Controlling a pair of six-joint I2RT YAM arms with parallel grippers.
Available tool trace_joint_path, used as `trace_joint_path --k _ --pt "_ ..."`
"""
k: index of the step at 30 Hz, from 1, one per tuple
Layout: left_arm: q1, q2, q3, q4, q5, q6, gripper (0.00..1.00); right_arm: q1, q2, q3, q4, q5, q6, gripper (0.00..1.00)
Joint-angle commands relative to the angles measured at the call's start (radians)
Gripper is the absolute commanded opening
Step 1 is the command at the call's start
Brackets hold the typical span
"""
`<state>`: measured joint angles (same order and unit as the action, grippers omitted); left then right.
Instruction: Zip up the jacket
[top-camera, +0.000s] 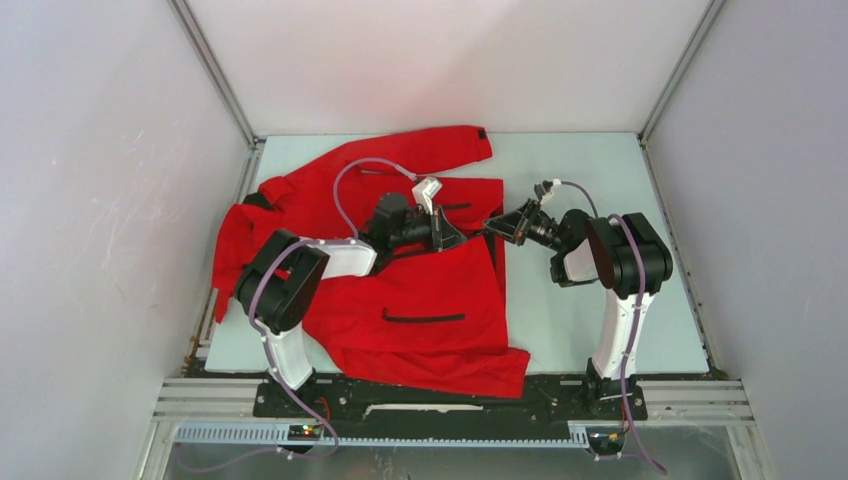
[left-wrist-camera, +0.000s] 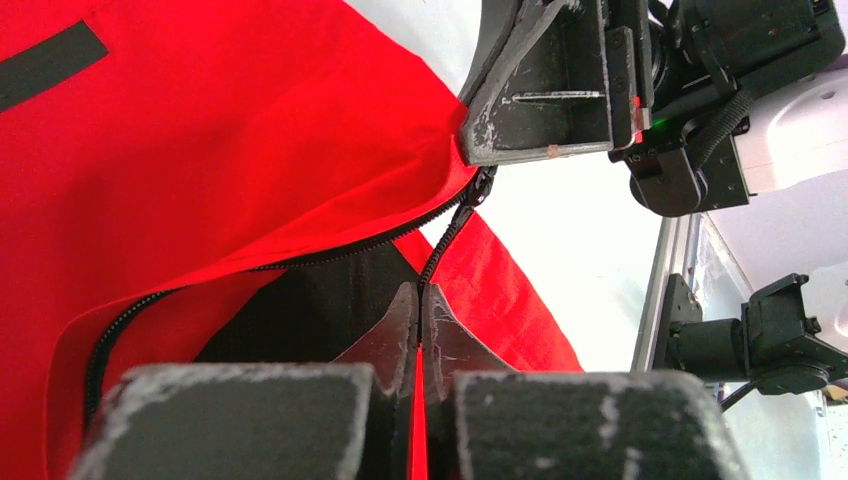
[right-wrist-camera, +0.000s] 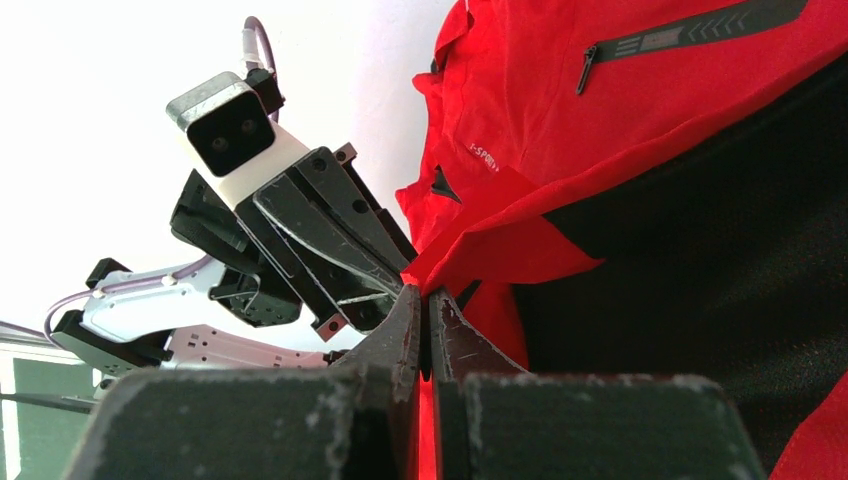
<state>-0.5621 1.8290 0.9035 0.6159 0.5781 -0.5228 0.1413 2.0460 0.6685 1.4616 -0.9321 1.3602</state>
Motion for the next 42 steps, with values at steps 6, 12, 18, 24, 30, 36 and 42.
trace_joint_path --k 6,12,18,24,30,36,42 --pt "0.005 -0.063 0.008 0.064 -0.011 0.011 0.00 0.010 0.011 0.025 0.060 -0.010 -0.002 0.00" --pt "0.003 -0.063 -0.009 0.068 -0.005 0.010 0.00 -0.004 0.019 0.025 0.062 0.002 0.003 0.00" --pt "-0.002 -0.062 -0.020 0.071 -0.003 0.011 0.00 -0.004 0.018 0.028 0.062 0.000 0.003 0.00" --pt "-0.005 -0.063 -0.027 0.069 0.002 0.014 0.00 -0.006 0.017 0.031 0.063 -0.001 0.005 0.00" --pt "-0.010 -0.052 -0.028 0.072 0.012 0.015 0.00 -0.006 0.020 0.036 0.063 -0.003 0.009 0.00" --pt "-0.010 -0.061 -0.035 0.073 0.016 0.017 0.00 -0.008 0.023 0.037 0.063 -0.004 0.010 0.00" --pt "-0.011 -0.061 -0.043 0.078 0.017 0.020 0.00 -0.006 0.026 0.040 0.062 -0.005 0.014 0.00"
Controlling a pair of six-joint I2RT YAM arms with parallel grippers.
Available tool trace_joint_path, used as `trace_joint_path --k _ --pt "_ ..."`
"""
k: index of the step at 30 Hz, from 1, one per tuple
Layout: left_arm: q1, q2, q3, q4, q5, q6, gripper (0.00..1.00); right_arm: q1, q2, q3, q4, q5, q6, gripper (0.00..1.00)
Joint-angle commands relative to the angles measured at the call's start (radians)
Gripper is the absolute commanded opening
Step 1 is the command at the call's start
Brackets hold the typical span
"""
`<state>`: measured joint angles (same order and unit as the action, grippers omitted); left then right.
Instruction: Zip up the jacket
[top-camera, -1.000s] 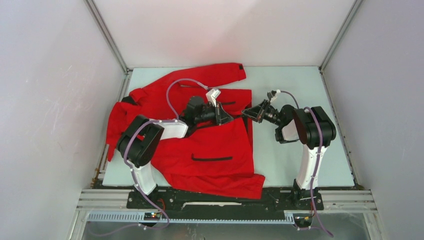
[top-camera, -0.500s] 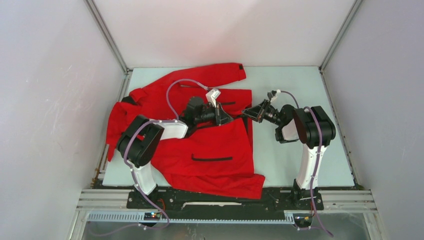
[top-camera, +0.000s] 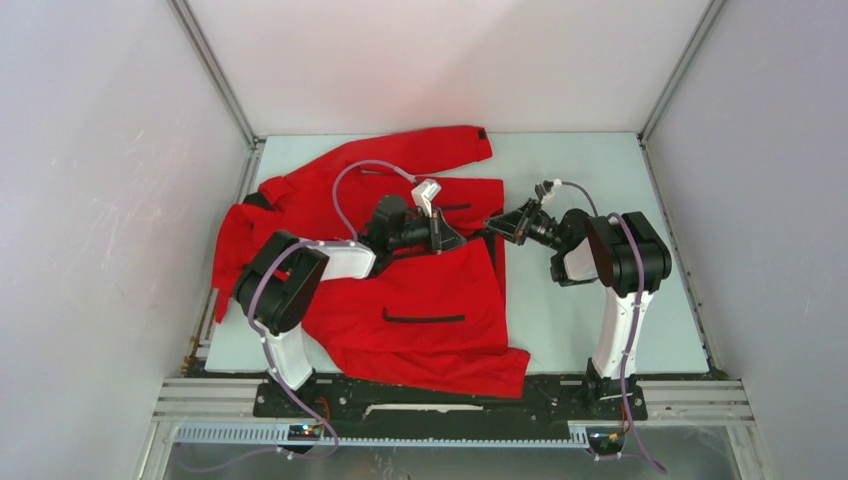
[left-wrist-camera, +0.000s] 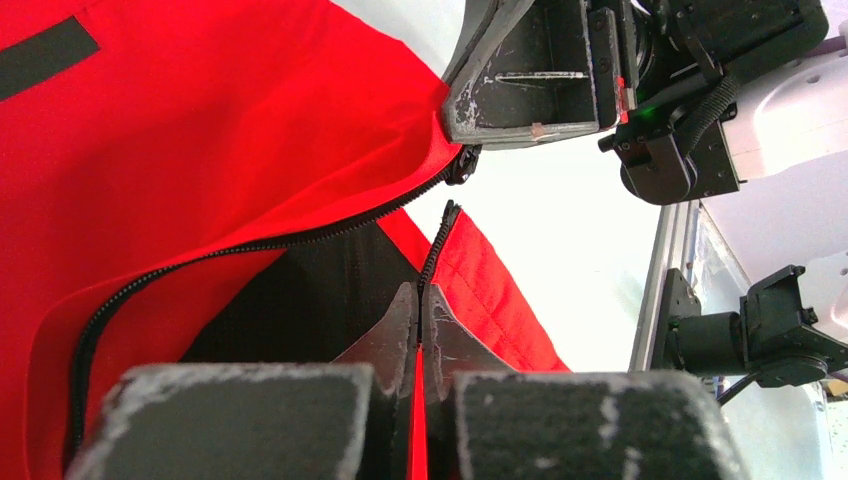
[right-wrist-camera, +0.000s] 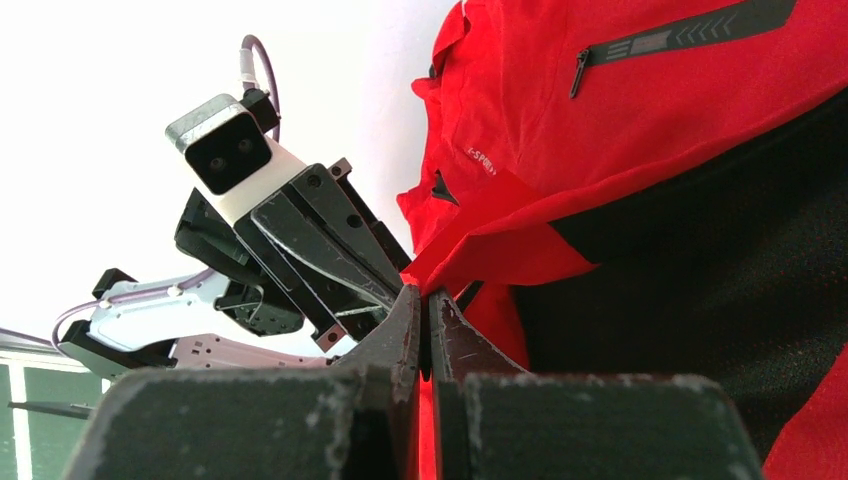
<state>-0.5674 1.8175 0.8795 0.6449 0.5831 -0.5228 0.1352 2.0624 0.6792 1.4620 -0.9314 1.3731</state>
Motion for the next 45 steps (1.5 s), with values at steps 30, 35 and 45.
trace_joint_path --k 30,35,45 --pt "0.004 -0.081 -0.031 0.069 0.014 0.027 0.00 0.019 0.012 0.034 0.062 -0.029 0.001 0.00" --pt "0.010 -0.084 -0.028 0.067 0.011 0.026 0.00 0.020 0.011 0.035 0.062 -0.031 -0.001 0.00" --pt "0.012 -0.061 -0.036 0.073 0.018 0.019 0.00 0.009 0.008 0.034 0.063 -0.027 0.008 0.00"
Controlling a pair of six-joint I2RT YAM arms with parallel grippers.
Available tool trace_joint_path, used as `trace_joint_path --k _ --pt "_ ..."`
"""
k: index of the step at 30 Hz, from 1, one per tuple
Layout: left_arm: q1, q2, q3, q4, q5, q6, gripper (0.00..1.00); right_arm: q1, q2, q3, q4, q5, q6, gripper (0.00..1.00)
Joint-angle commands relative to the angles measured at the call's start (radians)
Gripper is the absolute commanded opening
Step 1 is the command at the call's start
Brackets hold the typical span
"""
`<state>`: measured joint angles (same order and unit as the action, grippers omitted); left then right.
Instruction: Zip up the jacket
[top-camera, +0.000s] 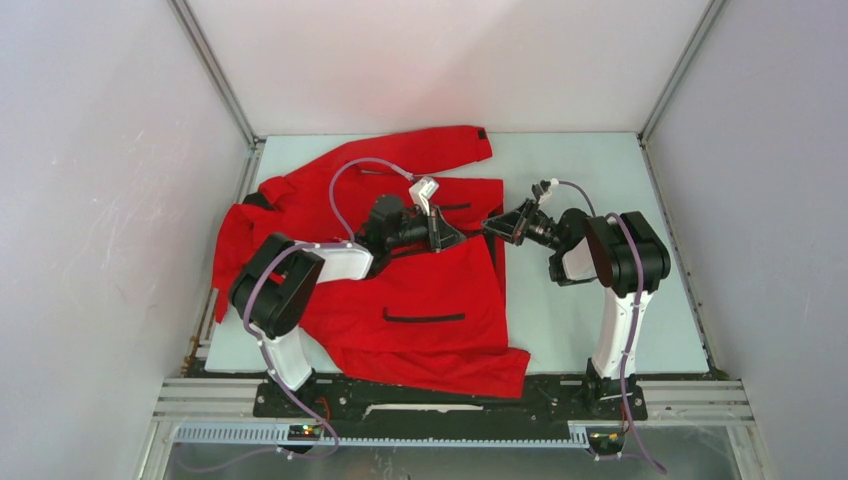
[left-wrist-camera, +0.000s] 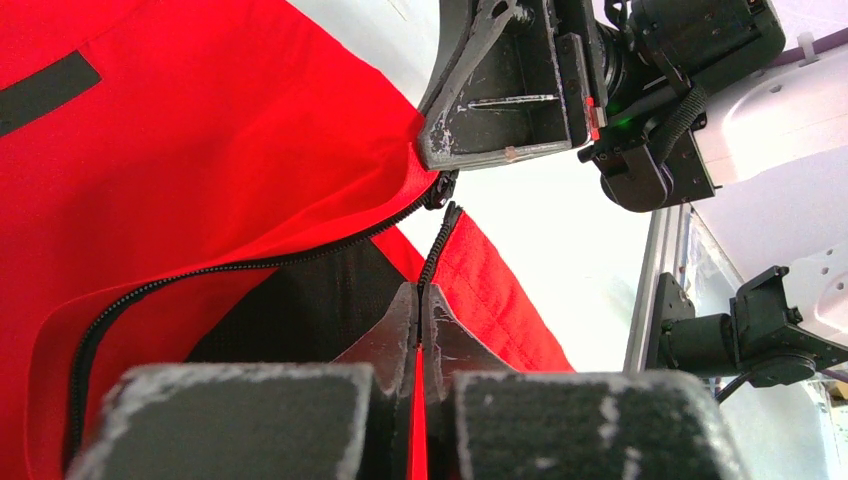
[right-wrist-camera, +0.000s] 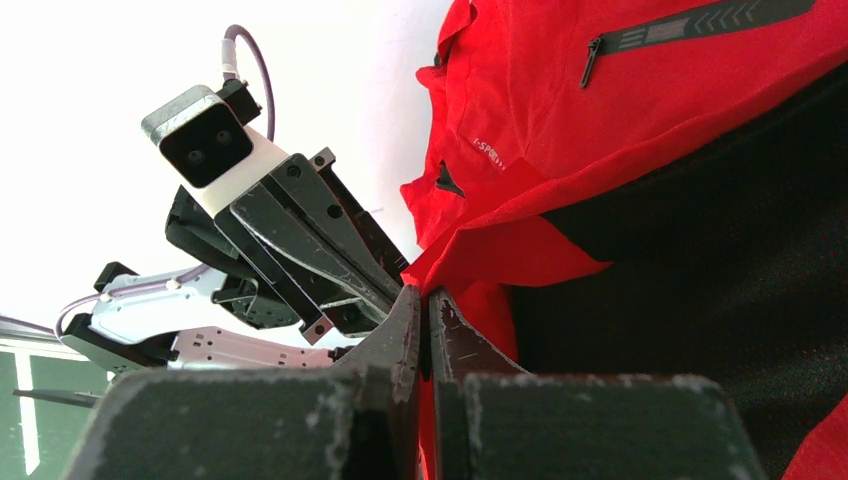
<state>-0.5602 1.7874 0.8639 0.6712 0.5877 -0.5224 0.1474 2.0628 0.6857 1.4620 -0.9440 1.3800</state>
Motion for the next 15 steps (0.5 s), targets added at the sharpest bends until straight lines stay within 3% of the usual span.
trace_joint_path --k 1,15 --pt "0.006 -0.032 -0.023 0.048 0.011 0.020 0.00 -0.003 0.003 0.028 0.063 -0.016 0.000 0.00" --pt "0.005 -0.024 -0.028 0.043 0.011 0.028 0.00 -0.003 0.003 0.034 0.063 -0.011 0.011 0.00"
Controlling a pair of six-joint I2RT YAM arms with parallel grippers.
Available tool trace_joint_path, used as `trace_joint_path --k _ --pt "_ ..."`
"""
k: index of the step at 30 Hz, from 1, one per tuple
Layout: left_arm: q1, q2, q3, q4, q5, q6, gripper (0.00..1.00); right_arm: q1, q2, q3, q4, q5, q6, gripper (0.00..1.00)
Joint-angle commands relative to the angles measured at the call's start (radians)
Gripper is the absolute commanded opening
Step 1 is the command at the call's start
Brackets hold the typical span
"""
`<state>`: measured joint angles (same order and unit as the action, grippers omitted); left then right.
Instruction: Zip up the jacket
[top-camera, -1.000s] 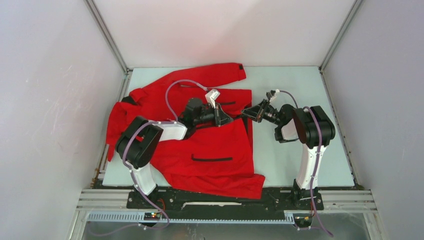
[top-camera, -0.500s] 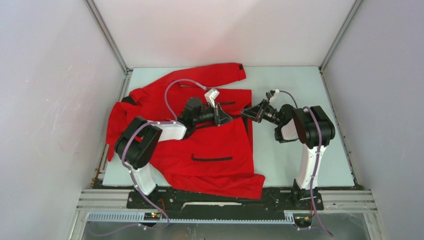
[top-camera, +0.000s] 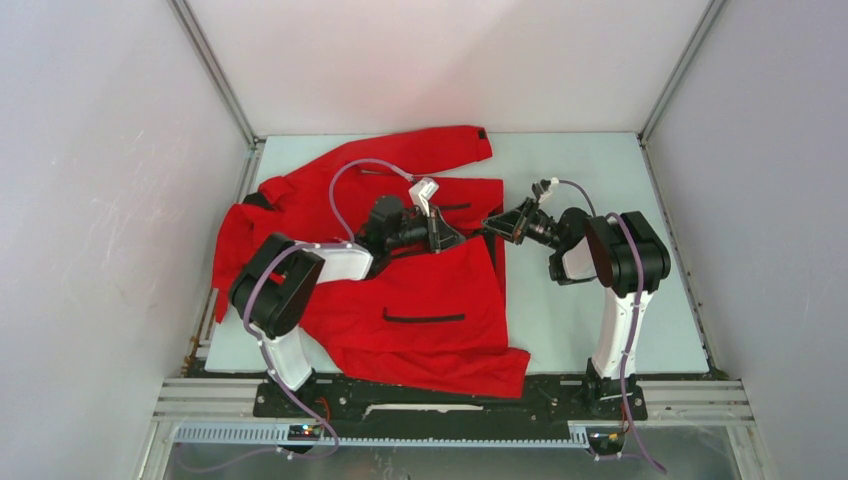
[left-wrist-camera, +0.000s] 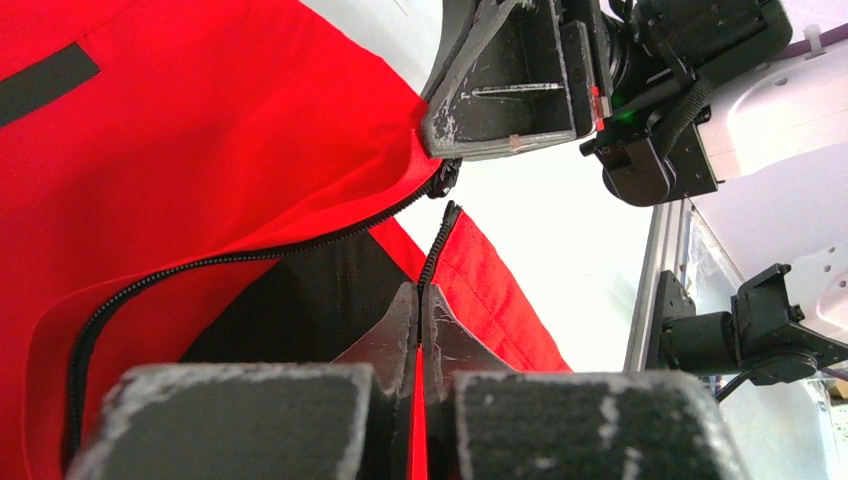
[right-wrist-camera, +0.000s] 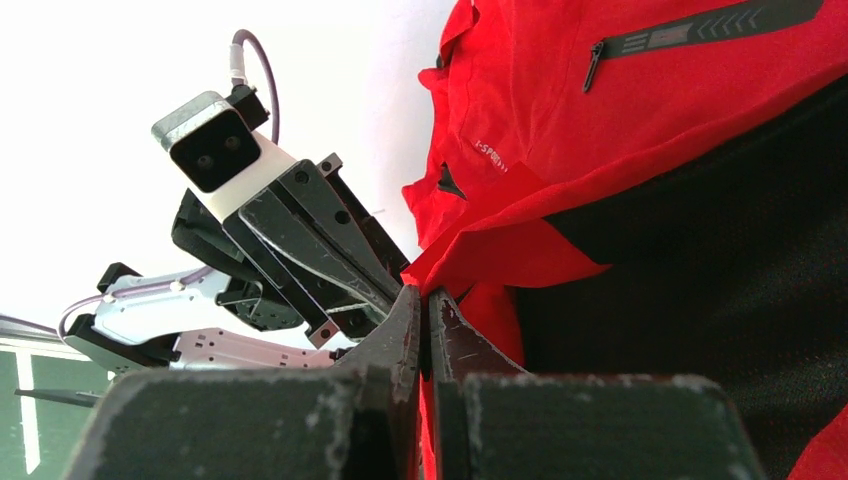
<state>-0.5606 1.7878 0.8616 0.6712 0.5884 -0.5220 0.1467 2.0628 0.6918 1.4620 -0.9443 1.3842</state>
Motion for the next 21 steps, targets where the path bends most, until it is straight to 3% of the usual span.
trace_joint_path --k 1,21 --pt "0.005 -0.025 -0.024 0.041 0.010 0.030 0.00 0.001 0.002 0.028 0.063 -0.011 0.006 0.00" --pt "0.021 -0.033 -0.023 0.043 0.006 0.027 0.00 0.014 0.008 0.031 0.063 -0.017 0.006 0.00"
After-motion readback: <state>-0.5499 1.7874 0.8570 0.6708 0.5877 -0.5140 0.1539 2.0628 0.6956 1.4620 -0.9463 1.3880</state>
